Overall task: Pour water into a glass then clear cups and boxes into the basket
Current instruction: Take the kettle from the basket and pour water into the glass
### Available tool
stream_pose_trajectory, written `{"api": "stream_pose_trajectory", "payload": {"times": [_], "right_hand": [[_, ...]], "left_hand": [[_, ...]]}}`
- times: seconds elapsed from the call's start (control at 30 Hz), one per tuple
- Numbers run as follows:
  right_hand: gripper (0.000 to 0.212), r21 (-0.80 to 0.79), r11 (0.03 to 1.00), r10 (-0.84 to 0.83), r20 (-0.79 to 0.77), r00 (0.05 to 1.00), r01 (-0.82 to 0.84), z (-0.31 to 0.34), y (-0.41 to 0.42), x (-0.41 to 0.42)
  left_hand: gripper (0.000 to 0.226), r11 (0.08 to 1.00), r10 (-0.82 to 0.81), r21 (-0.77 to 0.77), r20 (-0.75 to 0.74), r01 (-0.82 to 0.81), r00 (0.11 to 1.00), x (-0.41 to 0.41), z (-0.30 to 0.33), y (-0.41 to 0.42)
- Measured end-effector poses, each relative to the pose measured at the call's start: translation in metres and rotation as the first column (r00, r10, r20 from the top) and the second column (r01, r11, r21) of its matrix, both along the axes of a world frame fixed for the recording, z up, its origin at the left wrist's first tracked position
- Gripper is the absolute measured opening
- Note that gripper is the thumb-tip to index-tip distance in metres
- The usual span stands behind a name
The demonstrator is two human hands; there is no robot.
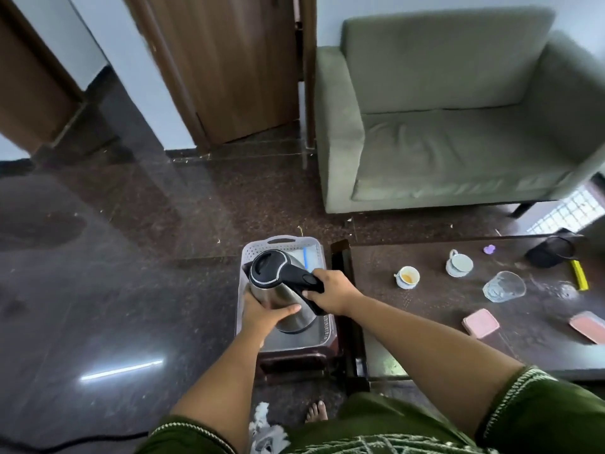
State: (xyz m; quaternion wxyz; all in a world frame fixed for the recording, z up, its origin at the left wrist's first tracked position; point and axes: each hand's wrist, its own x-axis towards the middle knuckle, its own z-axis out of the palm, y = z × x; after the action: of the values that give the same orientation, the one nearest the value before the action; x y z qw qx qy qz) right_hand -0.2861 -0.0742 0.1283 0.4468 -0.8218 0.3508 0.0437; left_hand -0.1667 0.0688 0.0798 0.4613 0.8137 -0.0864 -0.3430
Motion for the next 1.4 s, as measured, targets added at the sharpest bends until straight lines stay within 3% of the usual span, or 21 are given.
{"api": "stream_pose_trajectory", "payload": {"times": [0.07, 0.2, 0.3, 0.4, 0.5, 0.63, 0.77, 0.87, 1.07, 1.2, 1.33, 1.4], "right_hand": [[0.021, -0.010, 0.998, -0.058, 0.055, 0.997, 0.058, 0.013, -0.005, -0.012], [0.019, 0.003, 0.980, -0.196, 0.128, 0.972, 0.197, 0.042, -0.021, -0.046], [0.031, -0.014, 0.949, -0.310, 0.113, 0.944, 0.314, 0.053, -0.037, -0.084], [0.036, -0.003, 0.873, -0.485, 0.117, 0.867, 0.488, 0.062, -0.056, -0.137], [0.027, 0.038, 0.797, -0.601, 0.146, 0.785, 0.603, 0.066, -0.075, -0.196], [0.025, 0.042, 0.733, -0.675, 0.173, 0.718, 0.679, 0.072, -0.100, -0.282], [0.049, 0.052, 0.647, -0.750, 0.220, 0.624, 0.760, 0.072, -0.116, -0.364], [0.058, 0.159, 0.558, -0.821, 0.250, 0.514, 0.814, 0.061, -0.128, -0.429], [0.049, 0.282, 0.393, -0.914, 0.221, 0.340, 0.875, 0.044, -0.146, -0.505], [0.066, 0.243, 0.409, -0.909, 0.187, 0.371, 0.879, 0.032, -0.167, -0.522], [0.042, 0.180, 0.475, -0.879, 0.146, 0.454, 0.861, 0.025, -0.192, -0.524], [0.043, 0.127, 0.525, -0.850, 0.127, 0.511, 0.842, 0.020, -0.208, -0.525]], "left_hand": [[0.108, 0.999, -0.036, -0.034, -0.016, 0.035, 0.999, -0.003, 0.008, -0.014], [0.109, 0.986, -0.154, -0.067, 0.005, 0.154, 0.988, -0.020, 0.018, -0.049], [0.097, 0.965, -0.244, -0.097, 0.028, 0.245, 0.969, -0.054, 0.031, -0.078], [0.092, 0.922, -0.361, -0.137, 0.040, 0.363, 0.932, -0.098, 0.039, -0.117], [0.096, 0.876, -0.458, -0.159, 0.020, 0.455, 0.889, -0.148, 0.044, -0.154], [0.087, 0.821, -0.550, -0.203, -0.024, 0.534, 0.835, -0.237, 0.049, -0.193], [0.091, 0.801, -0.582, -0.230, -0.081, 0.554, 0.809, -0.323, 0.039, -0.222], [0.088, 0.761, -0.640, -0.216, -0.098, 0.611, 0.762, -0.390, 0.034, -0.239], [0.079, 0.749, -0.659, -0.218, -0.148, 0.626, 0.737, -0.471, 0.015, -0.268], [0.090, 0.763, -0.640, -0.232, -0.138, 0.604, 0.756, -0.498, 0.004, -0.283], [0.115, 0.764, -0.632, -0.278, -0.145, 0.582, 0.761, -0.510, -0.007, -0.297], [0.118, 0.790, -0.603, -0.269, -0.174, 0.551, 0.779, -0.515, -0.010, -0.306]]}}
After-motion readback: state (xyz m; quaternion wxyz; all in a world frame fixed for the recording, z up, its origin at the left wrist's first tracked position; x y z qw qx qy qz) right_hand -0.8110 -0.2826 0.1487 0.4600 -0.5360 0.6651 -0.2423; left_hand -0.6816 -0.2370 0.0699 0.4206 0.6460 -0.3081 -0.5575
